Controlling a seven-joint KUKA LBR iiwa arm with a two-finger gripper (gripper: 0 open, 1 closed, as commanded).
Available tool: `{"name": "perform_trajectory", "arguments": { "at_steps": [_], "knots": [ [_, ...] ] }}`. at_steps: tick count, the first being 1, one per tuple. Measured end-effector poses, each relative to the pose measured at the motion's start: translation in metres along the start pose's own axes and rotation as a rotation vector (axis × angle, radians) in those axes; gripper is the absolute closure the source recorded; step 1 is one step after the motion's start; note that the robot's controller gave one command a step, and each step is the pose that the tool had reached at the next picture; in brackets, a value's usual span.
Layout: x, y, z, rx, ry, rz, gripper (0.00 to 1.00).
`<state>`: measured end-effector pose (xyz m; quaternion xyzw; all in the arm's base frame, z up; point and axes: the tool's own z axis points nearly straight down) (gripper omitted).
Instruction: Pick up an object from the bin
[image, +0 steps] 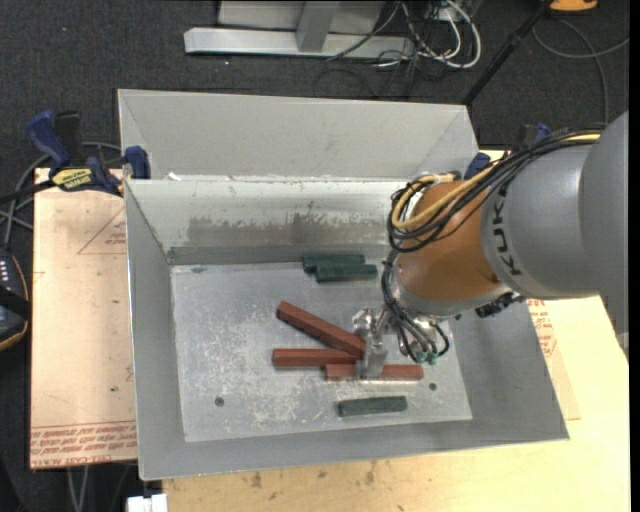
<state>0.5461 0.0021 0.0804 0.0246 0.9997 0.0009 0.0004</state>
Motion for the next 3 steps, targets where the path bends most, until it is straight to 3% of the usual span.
{"name": "perform_trajectory", "arguments": {
  "at_steps": [1, 2, 3],
  "knots": [
    [0.0, 0.0, 0.002, 0.0, -0.002, 0.0, 0.0],
    [0.001, 0.0, 0.002, 0.0, 0.0, 0.0, 1.0],
    [0.006, 0.043, -0.127, -0.002, -0.009, 0.156, 1.0]
  ]
}}
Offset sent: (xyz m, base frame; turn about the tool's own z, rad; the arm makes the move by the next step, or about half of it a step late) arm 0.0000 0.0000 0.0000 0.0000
